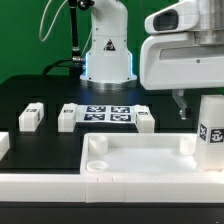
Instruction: Assemble desk
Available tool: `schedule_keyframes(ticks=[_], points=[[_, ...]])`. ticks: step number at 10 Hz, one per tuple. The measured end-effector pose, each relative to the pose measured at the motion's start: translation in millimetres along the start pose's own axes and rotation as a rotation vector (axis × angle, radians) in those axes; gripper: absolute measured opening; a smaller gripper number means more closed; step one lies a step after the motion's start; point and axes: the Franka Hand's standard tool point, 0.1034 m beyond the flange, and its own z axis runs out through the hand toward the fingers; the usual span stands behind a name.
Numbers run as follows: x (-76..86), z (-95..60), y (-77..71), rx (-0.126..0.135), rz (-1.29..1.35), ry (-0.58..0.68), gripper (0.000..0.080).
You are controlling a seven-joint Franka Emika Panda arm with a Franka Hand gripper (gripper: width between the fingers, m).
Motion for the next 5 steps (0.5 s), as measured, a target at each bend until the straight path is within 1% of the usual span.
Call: schedule_keyframes(ticks=[1, 2, 3, 4, 5], points=[[0.0, 0.4, -2.1, -0.014, -0.103, 0.003, 0.0649], [-0.1, 0.4, -2.1, -0.011, -0.057, 0.003, 0.0649], [0.0, 0.4, -1.6, -0.012, -0.056, 0.003, 0.0533], [-0.2, 0.5, -2.2, -0.009, -0.028, 0.003, 0.0396], [-0.2, 0.6, -1.7, -0.008, 0.054, 0.003, 0.0288]])
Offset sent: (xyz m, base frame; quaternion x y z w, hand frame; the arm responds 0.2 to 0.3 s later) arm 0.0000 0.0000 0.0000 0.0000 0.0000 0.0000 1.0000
